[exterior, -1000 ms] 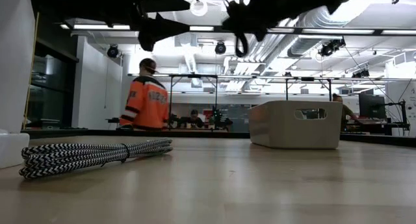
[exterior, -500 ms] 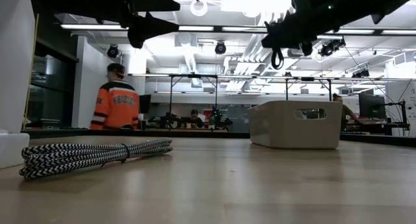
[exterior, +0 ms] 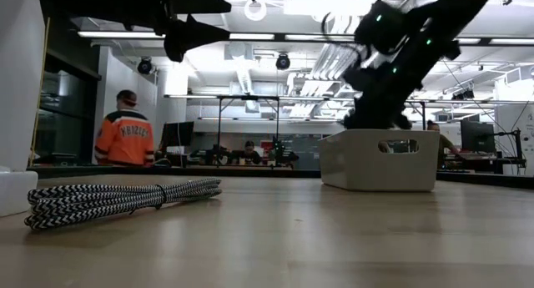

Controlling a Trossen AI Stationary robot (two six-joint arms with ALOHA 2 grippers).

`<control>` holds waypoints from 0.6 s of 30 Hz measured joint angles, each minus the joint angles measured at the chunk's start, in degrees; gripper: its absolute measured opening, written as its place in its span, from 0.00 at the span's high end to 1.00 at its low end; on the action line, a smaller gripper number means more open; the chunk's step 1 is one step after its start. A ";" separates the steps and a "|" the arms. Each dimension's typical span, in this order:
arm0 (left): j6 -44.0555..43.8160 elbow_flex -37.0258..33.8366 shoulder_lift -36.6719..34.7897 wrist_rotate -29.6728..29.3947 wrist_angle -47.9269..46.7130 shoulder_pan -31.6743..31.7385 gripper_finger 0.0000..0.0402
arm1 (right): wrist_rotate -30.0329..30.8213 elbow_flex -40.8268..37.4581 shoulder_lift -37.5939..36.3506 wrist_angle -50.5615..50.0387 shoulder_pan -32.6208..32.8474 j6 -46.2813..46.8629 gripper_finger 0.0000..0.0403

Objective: Pick and place USB-C Cables
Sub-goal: Put the black charger cable into the gray bin

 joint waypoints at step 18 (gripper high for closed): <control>-0.02 0.00 0.02 -0.11 0.10 -0.02 0.34 | -2.32 4.87 9.29 -6.29 -2.09 -0.41 0.86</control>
